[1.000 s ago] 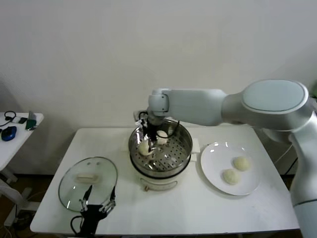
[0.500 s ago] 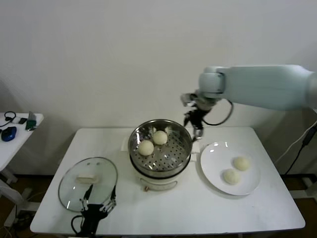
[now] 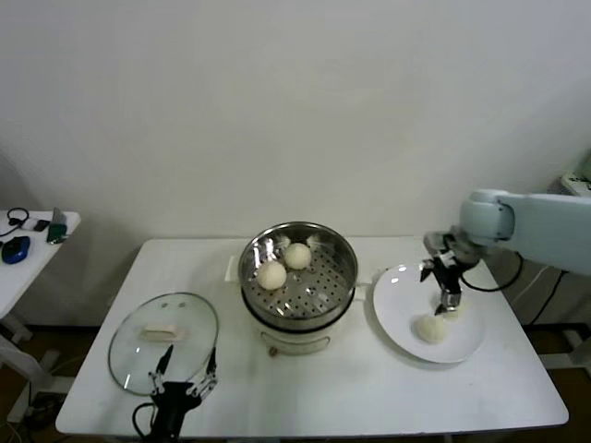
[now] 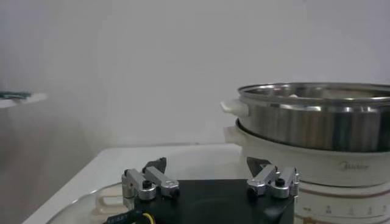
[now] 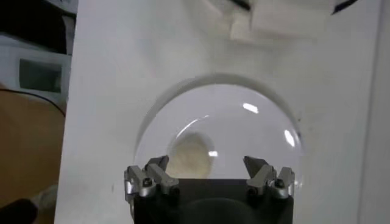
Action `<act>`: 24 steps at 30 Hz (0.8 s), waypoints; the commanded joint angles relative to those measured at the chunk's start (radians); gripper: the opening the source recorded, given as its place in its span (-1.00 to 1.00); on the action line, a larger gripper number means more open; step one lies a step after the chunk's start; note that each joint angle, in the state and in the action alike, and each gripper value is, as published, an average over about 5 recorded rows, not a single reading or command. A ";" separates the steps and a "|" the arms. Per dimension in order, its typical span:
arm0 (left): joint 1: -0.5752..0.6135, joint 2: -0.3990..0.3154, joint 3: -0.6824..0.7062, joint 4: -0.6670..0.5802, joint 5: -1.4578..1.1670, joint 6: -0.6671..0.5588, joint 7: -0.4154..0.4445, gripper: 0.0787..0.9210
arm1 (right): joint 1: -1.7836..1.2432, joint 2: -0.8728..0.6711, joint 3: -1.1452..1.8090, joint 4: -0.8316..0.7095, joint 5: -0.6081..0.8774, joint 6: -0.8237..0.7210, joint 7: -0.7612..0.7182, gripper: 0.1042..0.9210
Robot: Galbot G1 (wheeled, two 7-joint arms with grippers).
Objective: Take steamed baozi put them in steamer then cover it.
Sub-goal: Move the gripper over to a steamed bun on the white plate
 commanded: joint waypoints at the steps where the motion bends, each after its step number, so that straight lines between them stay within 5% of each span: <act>1: 0.000 0.000 -0.002 0.006 0.002 -0.001 0.000 0.77 | -0.236 -0.083 0.130 -0.056 -0.121 -0.010 0.024 0.76; 17: 0.014 0.001 -0.005 0.003 0.002 -0.007 -0.001 0.77 | -0.409 -0.004 0.302 -0.183 -0.164 -0.026 0.076 0.75; 24: 0.019 0.002 -0.008 0.001 0.000 -0.010 -0.003 0.77 | -0.414 0.012 0.309 -0.182 -0.158 -0.032 0.070 0.56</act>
